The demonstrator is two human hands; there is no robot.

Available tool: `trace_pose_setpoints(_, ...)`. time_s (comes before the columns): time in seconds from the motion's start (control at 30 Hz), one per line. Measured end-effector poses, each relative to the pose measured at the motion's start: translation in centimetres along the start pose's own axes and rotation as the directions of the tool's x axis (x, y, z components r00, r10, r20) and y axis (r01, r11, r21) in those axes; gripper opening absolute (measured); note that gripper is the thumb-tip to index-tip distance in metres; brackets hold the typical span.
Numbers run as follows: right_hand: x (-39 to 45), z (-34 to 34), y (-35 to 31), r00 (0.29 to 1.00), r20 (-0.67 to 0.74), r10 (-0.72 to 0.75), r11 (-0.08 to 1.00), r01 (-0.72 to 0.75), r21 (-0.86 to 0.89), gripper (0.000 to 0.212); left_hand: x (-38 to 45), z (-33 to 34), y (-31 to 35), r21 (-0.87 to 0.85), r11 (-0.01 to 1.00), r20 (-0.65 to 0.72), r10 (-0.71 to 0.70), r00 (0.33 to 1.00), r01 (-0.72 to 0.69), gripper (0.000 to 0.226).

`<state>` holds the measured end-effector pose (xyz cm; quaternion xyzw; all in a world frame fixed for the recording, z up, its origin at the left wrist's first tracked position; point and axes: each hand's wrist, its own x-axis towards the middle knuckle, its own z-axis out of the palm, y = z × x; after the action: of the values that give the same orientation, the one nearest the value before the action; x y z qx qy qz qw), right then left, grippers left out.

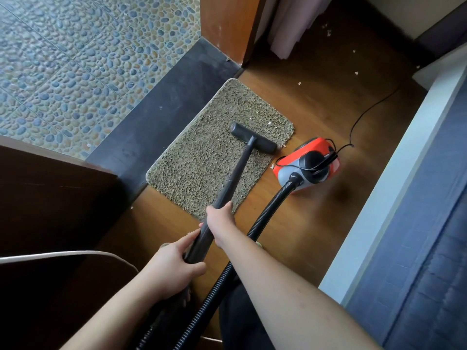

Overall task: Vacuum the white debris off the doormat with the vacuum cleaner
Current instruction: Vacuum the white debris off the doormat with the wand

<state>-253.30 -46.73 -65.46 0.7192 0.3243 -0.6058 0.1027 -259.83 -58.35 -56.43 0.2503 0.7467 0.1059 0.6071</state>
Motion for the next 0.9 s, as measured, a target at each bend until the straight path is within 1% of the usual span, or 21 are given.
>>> trace_pose_setpoints(0.1,0.7,-0.7,-0.1,1.0,-0.014,0.005,1.0,-0.006,-0.006,0.072,0.5,0.5,0.6,-0.006,1.0,-0.017,-0.006,1.0,0.006,0.088)
trace_pose_setpoints(0.17,1.2,-1.3,-0.3,1.0,-0.025,-0.008,0.999,0.007,-0.041,0.073,0.9,0.9,1.1,-0.015,1.0,-0.017,-0.005,1.0,0.004,0.09)
trace_pose_setpoints(0.27,1.9,-1.9,-0.9,0.999,-0.042,-0.021,0.997,0.018,-0.077,0.073,1.4,1.2,2.0,-0.04,0.999,-0.032,-0.005,0.999,0.004,0.083)
trace_pose_setpoints(0.33,2.7,-2.2,-1.5,0.998,-0.053,-0.021,0.999,0.018,-0.051,0.072,2.0,1.2,2.7,-0.043,0.999,-0.036,0.004,0.999,-0.006,0.081)
trace_pose_setpoints(0.4,3.6,-2.3,-2.1,0.997,-0.066,-0.041,0.999,0.039,-0.025,0.072,2.7,1.2,3.5,-0.08,0.997,-0.025,0.005,1.0,-0.007,0.081)
trace_pose_setpoints(0.53,5.3,-3.0,-3.5,0.994,-0.085,-0.062,0.998,0.059,-0.033,0.072,4.2,0.8,5.2,-0.146,0.989,0.017,0.003,1.0,-0.001,0.086)
trace_pose_setpoints(0.73,7.2,-3.8,-5.5,0.993,-0.098,-0.071,0.997,0.069,-0.027,0.065,5.4,0.2,7.6,-0.22,0.975,0.033,-0.01,0.999,0.017,0.086)
trace_pose_setpoints(0.9,8.2,-5.2,-7.4,0.993,-0.1,-0.063,0.998,0.061,-0.021,0.057,7.1,0.0,9.4,-0.189,0.982,0.037,0.008,0.999,-0.001,0.086)
